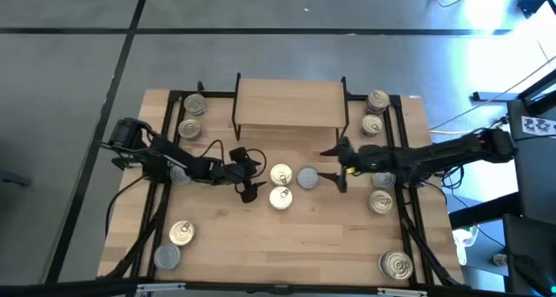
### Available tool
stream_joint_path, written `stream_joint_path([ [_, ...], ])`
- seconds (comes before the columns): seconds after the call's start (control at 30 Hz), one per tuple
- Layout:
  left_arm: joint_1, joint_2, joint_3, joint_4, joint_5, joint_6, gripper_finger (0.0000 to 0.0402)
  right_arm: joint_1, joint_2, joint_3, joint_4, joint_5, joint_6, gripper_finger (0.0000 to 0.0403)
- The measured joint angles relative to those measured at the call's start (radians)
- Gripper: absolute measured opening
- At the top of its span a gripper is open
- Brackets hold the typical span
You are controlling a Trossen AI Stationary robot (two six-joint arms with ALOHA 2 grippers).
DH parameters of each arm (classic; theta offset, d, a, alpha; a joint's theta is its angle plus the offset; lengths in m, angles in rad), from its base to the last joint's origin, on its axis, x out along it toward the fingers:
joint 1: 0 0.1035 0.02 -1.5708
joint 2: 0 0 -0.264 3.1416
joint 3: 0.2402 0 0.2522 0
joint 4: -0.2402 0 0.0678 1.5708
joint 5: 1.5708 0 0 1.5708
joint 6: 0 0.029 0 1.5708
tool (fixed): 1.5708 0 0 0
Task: Stack canned seafood by type on shelf
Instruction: Put the blue pink tuna can on the shelf
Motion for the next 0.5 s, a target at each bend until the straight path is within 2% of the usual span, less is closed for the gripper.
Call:
stream_joint_path([
  [0.27, 0.066, 0.092, 0.015, 0.065, 0.098, -0.007, 0.0347, 0.000, 0.287, 0.217, -0.122, -0.019, -0.086, 0.0346],
  [0.5, 0.119, 0.156, 0.075, 0.071, 0.191, 0.032, 0.0347, 0.000, 0.466, 0.407, -0.309, -0.022, -0.102, 0.0346],
])
